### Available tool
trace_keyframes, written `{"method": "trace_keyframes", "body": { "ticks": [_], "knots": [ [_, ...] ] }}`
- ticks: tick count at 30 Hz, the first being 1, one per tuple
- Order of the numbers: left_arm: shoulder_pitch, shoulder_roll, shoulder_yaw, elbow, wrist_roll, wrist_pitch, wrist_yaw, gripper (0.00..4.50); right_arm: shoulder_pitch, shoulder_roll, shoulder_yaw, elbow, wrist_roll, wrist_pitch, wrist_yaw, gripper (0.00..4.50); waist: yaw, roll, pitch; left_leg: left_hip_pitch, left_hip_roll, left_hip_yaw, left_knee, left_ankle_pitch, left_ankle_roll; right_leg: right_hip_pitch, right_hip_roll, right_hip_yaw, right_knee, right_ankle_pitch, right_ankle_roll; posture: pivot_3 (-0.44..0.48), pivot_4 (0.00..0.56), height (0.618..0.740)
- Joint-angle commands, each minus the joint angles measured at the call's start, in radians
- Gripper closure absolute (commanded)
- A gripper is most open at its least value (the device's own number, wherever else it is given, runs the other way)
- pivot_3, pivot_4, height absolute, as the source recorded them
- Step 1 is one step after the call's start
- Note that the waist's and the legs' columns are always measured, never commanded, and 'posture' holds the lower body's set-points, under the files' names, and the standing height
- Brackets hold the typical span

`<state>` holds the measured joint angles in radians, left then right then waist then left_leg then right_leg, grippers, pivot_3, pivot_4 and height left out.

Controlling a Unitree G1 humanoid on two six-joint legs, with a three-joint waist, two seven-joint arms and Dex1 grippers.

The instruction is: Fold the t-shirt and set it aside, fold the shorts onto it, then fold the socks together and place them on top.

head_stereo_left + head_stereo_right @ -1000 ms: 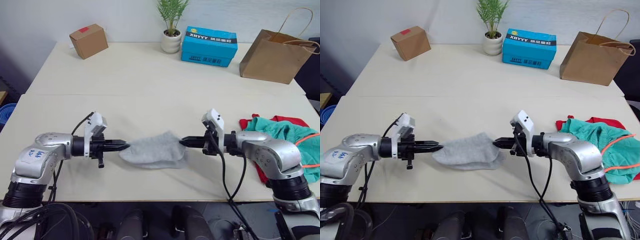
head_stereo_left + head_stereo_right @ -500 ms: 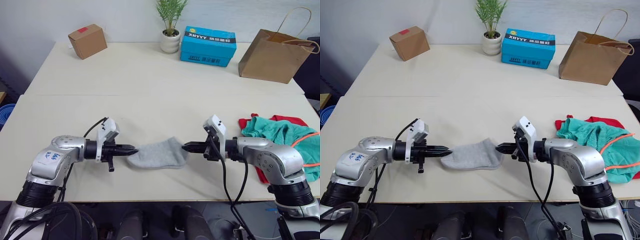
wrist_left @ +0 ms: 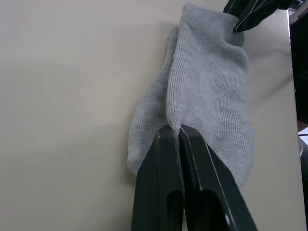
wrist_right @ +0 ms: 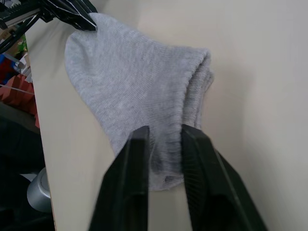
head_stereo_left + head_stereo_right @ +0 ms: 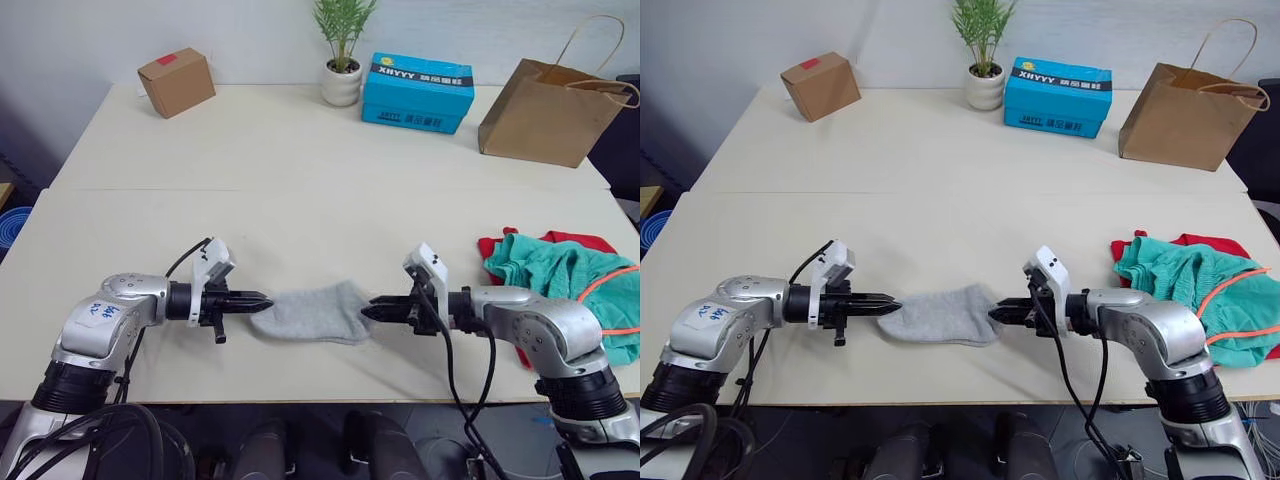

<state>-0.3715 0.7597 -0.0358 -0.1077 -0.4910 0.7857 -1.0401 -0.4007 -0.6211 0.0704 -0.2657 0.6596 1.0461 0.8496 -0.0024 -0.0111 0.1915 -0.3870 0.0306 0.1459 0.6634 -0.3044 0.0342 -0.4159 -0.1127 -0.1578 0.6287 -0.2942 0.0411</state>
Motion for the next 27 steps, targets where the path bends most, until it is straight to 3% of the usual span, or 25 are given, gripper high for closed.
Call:
{"method": "trace_keyframes", "body": {
  "ticks": [1, 2, 7, 9, 11, 14, 21, 27],
  "knots": [
    [-0.001, 0.009, 0.056, -0.015, 0.013, -0.128, -0.014, 3.28, 0.012, -0.035, -0.053, -0.025, 0.001, -0.097, 0.052, 2.29, 0.000, 0.000, 0.000, 0.000, 0.000, 0.000, 0.000, 0.000, 0.000, 0.000, 0.000, 0.000, 0.000, 0.000, 0.000, 0.000, 0.150, 0.740],
    [0.001, 0.008, 0.072, -0.008, 0.021, -0.179, -0.021, 2.97, 0.019, -0.051, -0.066, -0.027, -0.003, -0.125, 0.071, 1.91, 0.000, 0.000, 0.000, 0.000, 0.000, 0.000, 0.000, 0.000, 0.000, 0.000, 0.000, 0.000, 0.000, 0.000, 0.000, 0.000, 0.150, 0.740],
    [-0.003, 0.006, 0.118, 0.020, 0.014, -0.287, -0.049, 2.96, 0.033, -0.095, -0.106, -0.031, 0.018, -0.209, 0.147, 0.30, 0.001, 0.000, 0.000, 0.000, 0.000, 0.000, 0.000, 0.000, 0.000, 0.000, 0.000, 0.000, -0.001, 0.000, 0.000, 0.000, 0.150, 0.740],
    [-0.011, -0.004, 0.136, 0.010, -0.021, -0.287, -0.061, 3.15, 0.020, -0.084, -0.115, -0.033, 0.033, -0.230, 0.166, 0.36, 0.001, 0.000, 0.000, 0.000, 0.000, 0.000, 0.000, 0.000, 0.000, 0.000, 0.000, 0.000, 0.000, 0.000, 0.000, 0.000, 0.150, 0.740],
    [-0.014, -0.013, 0.126, -0.019, -0.042, -0.278, -0.076, 3.55, 0.005, -0.043, -0.099, -0.034, 0.036, -0.271, 0.173, 0.78, -0.001, 0.000, 0.000, 0.000, 0.000, 0.000, 0.000, 0.000, 0.000, 0.000, 0.000, 0.000, 0.000, 0.000, 0.000, 0.000, 0.150, 0.740],
    [-0.011, -0.059, 0.085, -0.048, -0.038, -0.274, -0.050, 4.46, -0.001, 0.025, -0.026, -0.026, -0.035, -0.357, 0.146, 1.78, 0.000, 0.000, 0.000, 0.000, 0.000, 0.000, 0.000, 0.000, 0.000, 0.000, 0.000, 0.000, 0.000, 0.000, 0.000, 0.000, 0.150, 0.740],
    [0.036, -0.180, -0.033, -0.022, 0.088, -0.336, 0.060, 4.50, 0.039, 0.169, 0.180, 0.098, -0.316, -0.647, 0.053, 4.30, 0.001, 0.000, 0.000, 0.000, -0.001, 0.000, 0.001, 0.001, 0.001, 0.001, 0.000, 0.000, 0.000, 0.001, 0.001, 0.000, 0.150, 0.740],
    [0.095, -0.204, -0.107, 0.018, 0.193, -0.394, 0.111, 4.50, 0.133, 0.170, 0.182, 0.184, -0.404, -0.830, 0.044, 4.41, 0.000, 0.000, 0.000, 0.000, -0.001, 0.000, 0.002, 0.001, 0.001, 0.001, 0.000, 0.000, 0.000, 0.001, 0.001, 0.000, 0.150, 0.740]
  ]
}}
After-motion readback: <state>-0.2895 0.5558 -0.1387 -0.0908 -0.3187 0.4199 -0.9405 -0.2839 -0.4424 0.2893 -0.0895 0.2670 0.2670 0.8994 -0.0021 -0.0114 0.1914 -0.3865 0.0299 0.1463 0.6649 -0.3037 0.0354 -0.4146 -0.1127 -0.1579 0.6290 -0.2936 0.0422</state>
